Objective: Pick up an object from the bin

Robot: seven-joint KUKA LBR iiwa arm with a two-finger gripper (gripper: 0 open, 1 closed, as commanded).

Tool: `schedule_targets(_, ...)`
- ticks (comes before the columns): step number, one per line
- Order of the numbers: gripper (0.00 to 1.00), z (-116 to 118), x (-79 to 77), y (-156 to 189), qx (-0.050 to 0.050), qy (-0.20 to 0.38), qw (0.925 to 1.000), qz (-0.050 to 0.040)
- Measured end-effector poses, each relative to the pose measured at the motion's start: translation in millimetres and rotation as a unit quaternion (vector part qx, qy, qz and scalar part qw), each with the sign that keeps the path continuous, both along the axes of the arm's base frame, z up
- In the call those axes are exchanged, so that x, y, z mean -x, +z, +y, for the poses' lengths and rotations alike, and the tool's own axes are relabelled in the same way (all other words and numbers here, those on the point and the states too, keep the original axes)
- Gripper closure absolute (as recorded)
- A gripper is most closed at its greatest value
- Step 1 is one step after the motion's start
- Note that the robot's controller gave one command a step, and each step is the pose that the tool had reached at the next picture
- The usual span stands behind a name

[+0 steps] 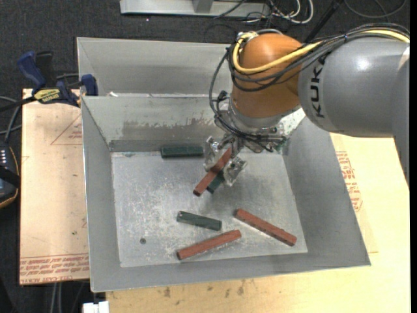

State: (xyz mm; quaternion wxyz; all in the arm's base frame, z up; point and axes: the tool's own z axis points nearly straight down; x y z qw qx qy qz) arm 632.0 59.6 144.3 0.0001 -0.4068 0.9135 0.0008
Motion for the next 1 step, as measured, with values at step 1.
schedule_targets(1,1.0,0.2,-0.5,11.2,0.0,0.0,1.0,-0.0011)
